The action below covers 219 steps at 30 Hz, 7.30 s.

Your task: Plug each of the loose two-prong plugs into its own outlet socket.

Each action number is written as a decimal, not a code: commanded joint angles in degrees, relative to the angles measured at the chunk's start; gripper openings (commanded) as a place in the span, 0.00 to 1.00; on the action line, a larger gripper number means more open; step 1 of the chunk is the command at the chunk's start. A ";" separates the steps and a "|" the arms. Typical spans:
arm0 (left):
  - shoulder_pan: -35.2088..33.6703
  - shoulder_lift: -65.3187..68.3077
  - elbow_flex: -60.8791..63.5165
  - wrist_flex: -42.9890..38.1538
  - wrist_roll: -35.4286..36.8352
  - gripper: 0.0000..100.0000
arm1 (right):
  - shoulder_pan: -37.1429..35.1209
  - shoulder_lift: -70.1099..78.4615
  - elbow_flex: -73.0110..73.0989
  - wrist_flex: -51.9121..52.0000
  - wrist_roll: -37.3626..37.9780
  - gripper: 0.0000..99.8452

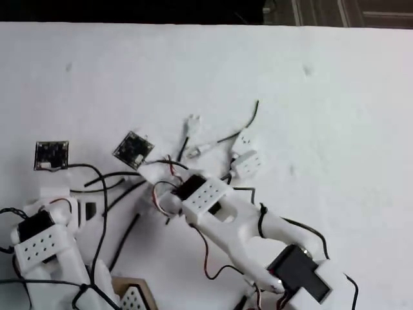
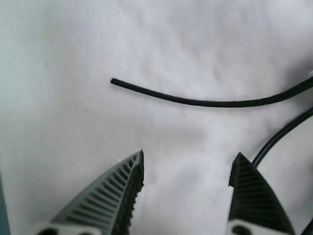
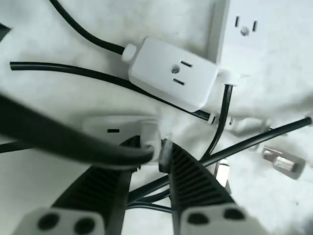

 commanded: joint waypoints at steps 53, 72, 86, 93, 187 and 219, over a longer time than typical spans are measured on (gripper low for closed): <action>35.56 -0.84 -14.24 19.08 0.53 0.29 | 22.81 -55.60 26.11 9.54 -20.92 0.02; 41.63 29.32 -18.64 1.32 0.53 0.28 | 22.81 -55.60 26.37 9.89 -20.92 0.02; 53.23 38.11 -23.56 4.57 5.45 0.11 | 29.14 -56.13 24.97 9.54 -20.40 0.02; 52.62 31.69 -27.08 12.66 5.27 0.03 | 30.37 -56.13 24.70 9.54 -20.13 0.02; 35.38 76.26 -70.95 22.42 -5.71 0.25 | 30.02 -55.60 25.76 8.31 -20.13 0.02; 33.89 68.44 -79.65 46.95 -7.30 0.02 | 30.02 -55.60 25.76 8.31 -20.13 0.02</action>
